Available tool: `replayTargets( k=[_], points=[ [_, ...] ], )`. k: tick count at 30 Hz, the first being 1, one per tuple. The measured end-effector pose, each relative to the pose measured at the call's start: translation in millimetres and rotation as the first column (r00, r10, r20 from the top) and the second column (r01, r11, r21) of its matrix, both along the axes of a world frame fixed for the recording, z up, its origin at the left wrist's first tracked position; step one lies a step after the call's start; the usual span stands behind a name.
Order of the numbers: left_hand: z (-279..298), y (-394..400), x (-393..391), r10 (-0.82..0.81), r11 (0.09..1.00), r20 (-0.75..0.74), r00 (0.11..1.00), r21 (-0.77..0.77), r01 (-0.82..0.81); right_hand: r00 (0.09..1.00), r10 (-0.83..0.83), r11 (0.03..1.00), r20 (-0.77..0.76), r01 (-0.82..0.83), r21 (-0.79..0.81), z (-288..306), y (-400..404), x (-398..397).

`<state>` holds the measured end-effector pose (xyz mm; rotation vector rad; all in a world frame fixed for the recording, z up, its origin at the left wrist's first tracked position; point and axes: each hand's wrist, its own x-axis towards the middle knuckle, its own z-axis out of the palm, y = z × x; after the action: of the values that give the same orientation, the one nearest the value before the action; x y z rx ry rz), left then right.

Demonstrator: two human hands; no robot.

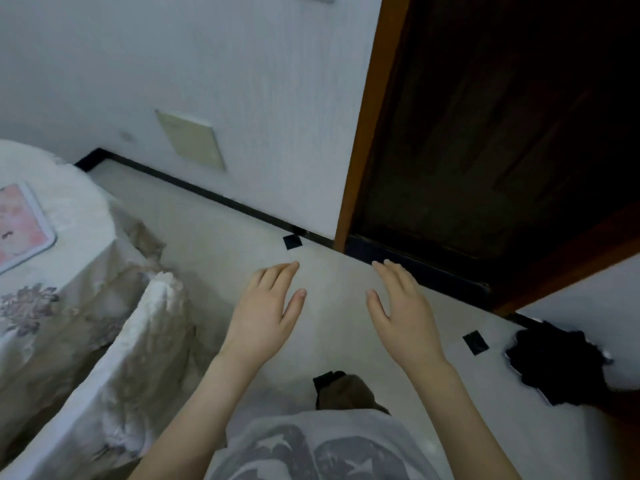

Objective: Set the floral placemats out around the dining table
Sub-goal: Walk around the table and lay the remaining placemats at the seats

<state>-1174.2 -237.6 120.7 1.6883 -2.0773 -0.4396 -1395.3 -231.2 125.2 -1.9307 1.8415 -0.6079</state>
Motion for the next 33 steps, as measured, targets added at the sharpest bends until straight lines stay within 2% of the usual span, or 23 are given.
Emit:
replayTargets(
  k=[6,12,21,27,33],
  points=[
    [26,-81,-17,0.212,0.977,-0.012,0.977,-0.037,-0.212,0.972,0.234,0.972,-0.028,-0.235,-0.016,25,-130,-14],
    [31,-136,13,0.415,0.909,-0.003,0.910,-0.052,-0.415,0.912,0.410,0.911,0.031,-0.408,-0.062,27,-228,29],
    [3,-218,106,0.588,0.809,-0.017,0.809,-0.012,-0.588,0.793,0.610,0.792,0.000,-0.609,-0.028,-2,-349,156],
    [23,-282,197,0.661,0.749,0.008,0.750,-0.075,-0.659,0.724,0.689,0.717,-0.022,-0.686,-0.120,18,-432,260],
    [36,-321,272,0.777,0.622,-0.035,0.628,-0.111,-0.775,0.628,0.779,0.619,-0.002,-0.769,-0.162,33,-490,352]
  ],
)
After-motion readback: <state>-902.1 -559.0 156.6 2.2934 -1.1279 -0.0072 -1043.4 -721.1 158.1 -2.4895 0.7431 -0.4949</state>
